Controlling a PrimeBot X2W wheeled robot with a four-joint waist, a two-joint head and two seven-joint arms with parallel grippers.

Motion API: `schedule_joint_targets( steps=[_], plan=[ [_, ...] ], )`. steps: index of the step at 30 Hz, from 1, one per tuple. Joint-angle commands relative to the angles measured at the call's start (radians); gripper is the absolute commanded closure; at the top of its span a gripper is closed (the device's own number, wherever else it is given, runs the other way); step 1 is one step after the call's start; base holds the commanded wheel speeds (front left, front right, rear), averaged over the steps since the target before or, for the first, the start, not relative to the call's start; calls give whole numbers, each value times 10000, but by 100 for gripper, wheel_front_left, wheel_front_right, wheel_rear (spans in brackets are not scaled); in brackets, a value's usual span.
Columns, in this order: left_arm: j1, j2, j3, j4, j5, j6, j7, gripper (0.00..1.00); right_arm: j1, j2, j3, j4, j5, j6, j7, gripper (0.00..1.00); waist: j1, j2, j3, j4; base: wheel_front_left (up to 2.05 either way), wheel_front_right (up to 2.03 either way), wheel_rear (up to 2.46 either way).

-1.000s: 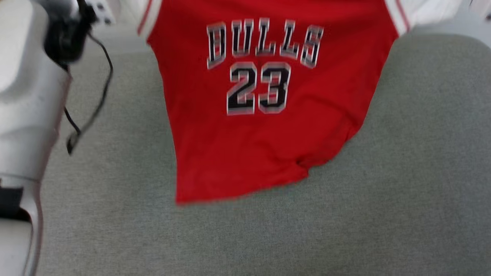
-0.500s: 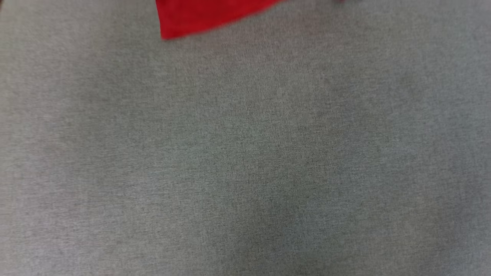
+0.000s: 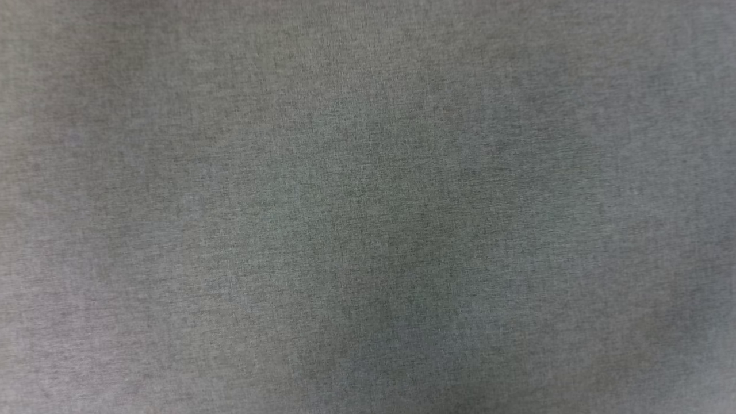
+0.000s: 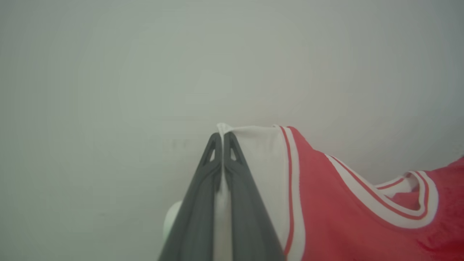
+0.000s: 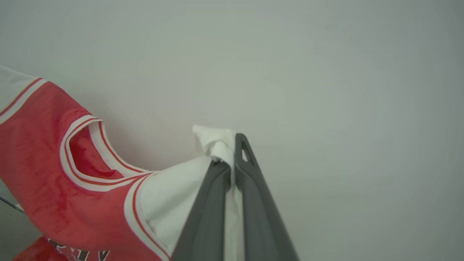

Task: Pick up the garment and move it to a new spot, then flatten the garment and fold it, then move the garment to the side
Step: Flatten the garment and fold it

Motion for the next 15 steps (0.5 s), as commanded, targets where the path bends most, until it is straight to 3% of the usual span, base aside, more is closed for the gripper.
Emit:
schedule_joint_targets(
  steps=[1,7,15],
  plan=[
    [143,-63,-4,118,-102,-77,-39,100,-128,-28,177,130,180,-7,-118,100,-2,0,190,28,0,0,0],
    [1231,-385,99,942,-678,-542,-275,100,990,29,1442,533,1228,-7,-54,100,-2,0,-172,266,0,0,0],
    [4057,-551,131,1127,-1300,-870,-755,100,3938,-590,2255,-494,2511,-7,243,100,-2,0,-1785,635,0,0,0]
  ],
)
